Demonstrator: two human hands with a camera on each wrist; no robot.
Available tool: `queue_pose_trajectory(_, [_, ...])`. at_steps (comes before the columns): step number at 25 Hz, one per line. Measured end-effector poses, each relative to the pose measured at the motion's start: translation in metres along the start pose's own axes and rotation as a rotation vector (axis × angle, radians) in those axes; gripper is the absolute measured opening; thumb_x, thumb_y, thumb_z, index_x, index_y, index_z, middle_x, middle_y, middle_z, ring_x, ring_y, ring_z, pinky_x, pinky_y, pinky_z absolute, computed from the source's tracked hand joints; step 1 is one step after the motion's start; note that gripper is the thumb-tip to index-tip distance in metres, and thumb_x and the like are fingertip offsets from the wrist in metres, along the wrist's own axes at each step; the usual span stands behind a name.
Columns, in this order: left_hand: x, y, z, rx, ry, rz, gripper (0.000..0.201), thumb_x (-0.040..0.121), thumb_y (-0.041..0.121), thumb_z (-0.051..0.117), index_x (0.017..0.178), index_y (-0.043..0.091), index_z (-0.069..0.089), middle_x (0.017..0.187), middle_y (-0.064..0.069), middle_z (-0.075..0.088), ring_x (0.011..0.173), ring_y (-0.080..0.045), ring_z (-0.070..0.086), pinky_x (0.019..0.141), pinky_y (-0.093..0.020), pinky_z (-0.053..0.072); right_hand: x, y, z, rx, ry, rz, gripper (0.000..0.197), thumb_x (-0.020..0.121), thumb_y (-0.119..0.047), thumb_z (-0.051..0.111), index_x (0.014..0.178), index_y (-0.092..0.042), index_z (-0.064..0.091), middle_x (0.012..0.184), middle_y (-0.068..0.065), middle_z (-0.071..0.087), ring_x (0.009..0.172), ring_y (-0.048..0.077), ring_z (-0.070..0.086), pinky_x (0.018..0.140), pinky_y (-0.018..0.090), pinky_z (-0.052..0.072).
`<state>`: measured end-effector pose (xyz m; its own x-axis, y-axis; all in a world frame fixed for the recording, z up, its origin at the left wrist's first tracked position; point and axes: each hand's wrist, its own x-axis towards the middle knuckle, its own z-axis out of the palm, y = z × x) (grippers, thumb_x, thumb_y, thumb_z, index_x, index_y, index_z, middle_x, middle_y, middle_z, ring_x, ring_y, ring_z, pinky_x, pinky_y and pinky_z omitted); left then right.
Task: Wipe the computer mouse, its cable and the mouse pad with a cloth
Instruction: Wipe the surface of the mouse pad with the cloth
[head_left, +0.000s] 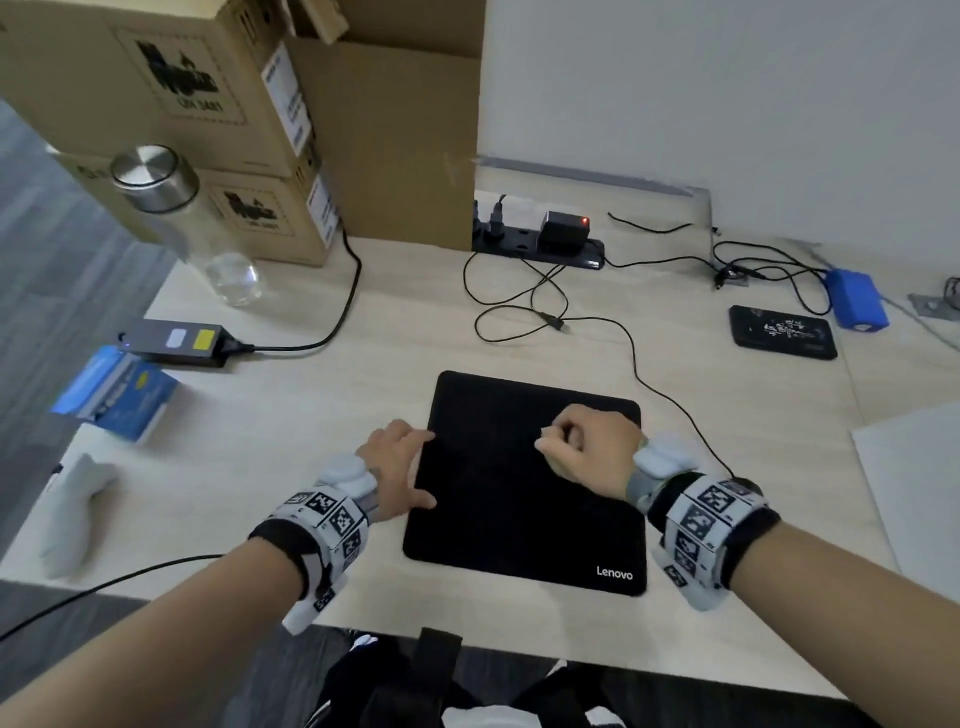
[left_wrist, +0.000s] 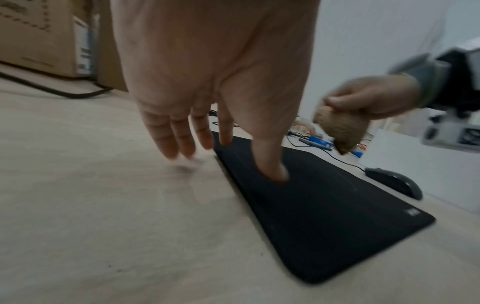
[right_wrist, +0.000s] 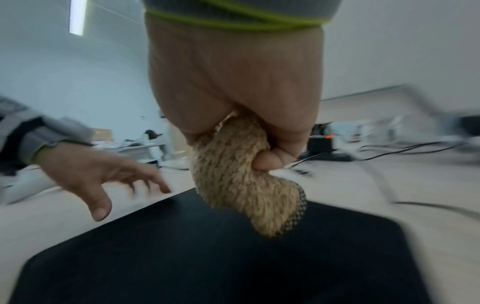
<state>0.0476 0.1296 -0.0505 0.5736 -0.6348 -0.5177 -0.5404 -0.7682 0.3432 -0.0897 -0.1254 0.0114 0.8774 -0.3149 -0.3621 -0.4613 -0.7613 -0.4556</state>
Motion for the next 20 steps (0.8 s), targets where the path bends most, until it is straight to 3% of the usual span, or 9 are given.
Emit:
queue_pose_trajectory(2, [-0.002, -0.005, 0.007, 0.206, -0.036, 0.096, 0.117, 0.067, 0.066, 0.072, 0.155, 0.024, 0.007, 0.160, 0.001, 0.009, 0.148, -0.026, 0.009, 0.121, -0.043, 0.012, 0.015, -0.028, 0.030, 0.007, -0.027, -0.127, 0.033, 0.082, -0.058, 0.057, 0.098, -0.030, 0.056, 0.078, -0.012, 0.060, 0.075, 0.008, 0.058, 0.070, 0.029, 0.048])
queue_pose_trajectory(4, [-0.003, -0.012, 0.016, 0.311, -0.098, 0.132, 0.128, 0.067, 0.070, 0.069, 0.154, 0.021, -0.011, 0.163, 0.003, -0.013, 0.149, -0.025, -0.016, 0.120, -0.047, -0.009, 0.027, -0.042, 0.062, -0.035, -0.084, -0.219, 0.032, 0.085, -0.049, 0.057, 0.108, -0.027, 0.054, 0.095, -0.006, 0.057, 0.087, 0.016, 0.057, 0.076, 0.033, 0.047])
queue_pose_trajectory(7, [-0.002, -0.023, 0.022, 0.302, -0.135, 0.166, 0.132, 0.067, 0.072, 0.067, 0.152, 0.022, -0.021, 0.160, 0.007, -0.026, 0.145, -0.021, -0.028, 0.118, -0.050, -0.015, 0.019, -0.040, 0.104, -0.138, -0.176, -0.325, 0.035, 0.090, -0.032, 0.058, 0.123, -0.022, 0.054, 0.111, 0.005, 0.051, 0.096, 0.027, 0.054, 0.083, 0.039, 0.046])
queue_pose_trajectory(10, [0.001, -0.035, 0.026, 0.277, -0.134, 0.205, 0.132, 0.066, 0.076, 0.064, 0.149, 0.025, -0.026, 0.158, 0.009, -0.030, 0.143, -0.018, -0.032, 0.117, -0.052, -0.016, -0.007, -0.034, 0.126, -0.131, -0.246, -0.433, 0.043, 0.087, -0.027, 0.062, 0.128, -0.017, 0.052, 0.112, 0.007, 0.054, 0.095, 0.026, 0.054, 0.083, 0.036, 0.046])
queue_pose_trajectory(14, [0.004, -0.036, 0.029, 0.269, -0.126, 0.193, 0.139, 0.063, 0.077, 0.065, 0.147, 0.021, -0.031, 0.156, 0.007, -0.034, 0.142, -0.018, -0.033, 0.116, -0.051, -0.018, 0.009, -0.039, 0.130, -0.216, -0.141, -0.703, 0.014, 0.080, -0.023, 0.070, 0.089, -0.014, 0.065, 0.090, 0.004, 0.056, 0.074, 0.023, 0.052, 0.066, 0.035, 0.048])
queue_pose_trajectory(16, [0.004, -0.036, 0.029, 0.261, -0.106, 0.175, 0.143, 0.061, 0.079, 0.065, 0.147, 0.019, -0.032, 0.155, 0.004, -0.036, 0.142, -0.016, -0.032, 0.116, -0.049, -0.019, 0.045, -0.048, 0.126, -0.182, -0.076, -0.676, 0.007, 0.080, -0.018, 0.069, 0.083, -0.013, 0.065, 0.089, 0.006, 0.056, 0.073, 0.025, 0.050, 0.066, 0.036, 0.045])
queue_pose_trajectory(20, [0.005, -0.036, 0.028, 0.277, -0.116, 0.161, 0.144, 0.060, 0.082, 0.063, 0.146, 0.016, -0.032, 0.153, 0.002, -0.038, 0.142, -0.016, -0.033, 0.116, -0.048, -0.018, 0.118, -0.067, 0.108, -0.174, 0.099, -0.288, 0.014, 0.079, -0.009, 0.062, 0.093, -0.013, 0.061, 0.103, 0.007, 0.053, 0.087, 0.031, 0.052, 0.073, 0.040, 0.048])
